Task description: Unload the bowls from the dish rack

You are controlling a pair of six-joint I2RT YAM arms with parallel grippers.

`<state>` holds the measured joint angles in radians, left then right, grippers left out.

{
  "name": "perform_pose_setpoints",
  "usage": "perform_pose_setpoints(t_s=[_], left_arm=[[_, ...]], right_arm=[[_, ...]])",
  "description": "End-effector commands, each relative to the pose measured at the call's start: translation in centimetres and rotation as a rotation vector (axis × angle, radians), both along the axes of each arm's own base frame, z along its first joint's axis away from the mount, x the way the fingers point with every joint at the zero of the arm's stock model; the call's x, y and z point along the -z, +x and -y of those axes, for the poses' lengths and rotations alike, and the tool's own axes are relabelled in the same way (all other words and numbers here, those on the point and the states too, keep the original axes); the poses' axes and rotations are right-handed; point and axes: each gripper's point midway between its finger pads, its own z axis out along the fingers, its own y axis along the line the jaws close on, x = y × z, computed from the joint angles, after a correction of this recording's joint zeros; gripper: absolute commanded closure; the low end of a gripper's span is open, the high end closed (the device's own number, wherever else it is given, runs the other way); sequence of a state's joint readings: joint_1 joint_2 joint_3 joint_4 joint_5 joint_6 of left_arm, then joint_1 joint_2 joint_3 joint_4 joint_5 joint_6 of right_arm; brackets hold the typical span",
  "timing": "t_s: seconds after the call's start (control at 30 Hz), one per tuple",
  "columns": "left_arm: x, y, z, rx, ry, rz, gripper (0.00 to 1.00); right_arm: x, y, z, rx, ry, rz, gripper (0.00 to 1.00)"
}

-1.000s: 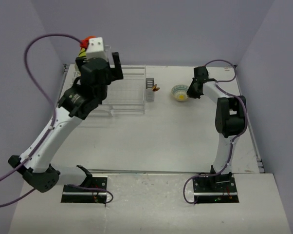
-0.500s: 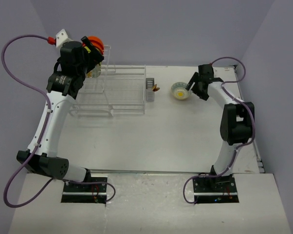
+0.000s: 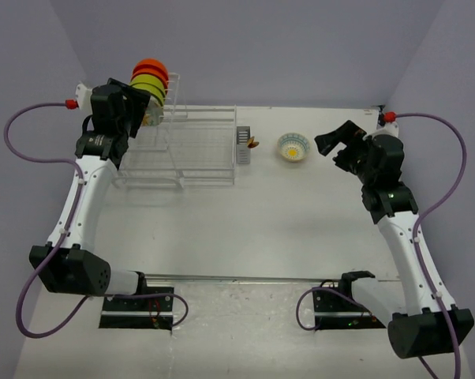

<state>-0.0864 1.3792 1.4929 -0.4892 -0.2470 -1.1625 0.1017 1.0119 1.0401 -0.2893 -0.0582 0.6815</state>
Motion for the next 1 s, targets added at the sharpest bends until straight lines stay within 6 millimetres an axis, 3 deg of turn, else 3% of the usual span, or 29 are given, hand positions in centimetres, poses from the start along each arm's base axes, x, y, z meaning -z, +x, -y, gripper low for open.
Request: perform_pose_setpoints(t_s=[0.0, 0.1, 0.2, 0.3, 0.43, 0.47, 0.53, 0.63, 0.87, 0.97], left_arm=[[-2.2, 1.3, -1.5, -0.041, -0.074, 0.142, 0.17], [-2.5, 2.0, -2.2, -0.049, -0.08, 0.197, 0.2], [-2.4, 2.6, -2.4, -0.041, -0.078, 0.228, 0.3], [-2.1, 3.2, -2.4, -0.033, -0.079, 0.238, 0.32], [-0.2, 4.5, -1.8, -0.004, -0.097, 0.195, 0.41], [0.1, 4.6, -3.0, -0.032, -0.098, 0.191, 0.42], [0.2, 4.7, -3.1, -0.041, -0.108, 0.201, 0.51], [0.5, 4.9, -3.1, -0.043, -0.114, 0.199, 0.54], [1.2, 4.3, -3.0, -0.048, -0.144, 0.208, 0.8], [0.5, 3.7, -3.2, -0.058, -0.153, 0.229, 1.0]], right_arm=[[-0.3, -1.5, -1.5, -0.091, 0.028, 0.025, 0.01], [-0.2, -2.5, -1.7, -0.118, 0.023, 0.027, 0.01], [0.3, -3.1, -2.0, -0.14, 0.019, 0.017, 0.01], [0.5, -3.3, -2.0, -0.146, 0.012, 0.009, 0.01], [0.2, -3.6, -2.1, -0.155, 0.012, 0.02, 0.01], [0.1, -3.7, -2.1, -0.154, 0.01, 0.024, 0.01], [-0.1, -3.8, -2.1, -0.157, 0.008, 0.029, 0.01], [-0.2, -4.1, -2.3, -0.175, 0.008, 0.032, 0.01], [-1.8, -4.8, -2.9, -0.208, 0.022, 0.075, 0.01], [-2.7, -5.3, -2.8, -0.206, 0.024, 0.105, 0.01]])
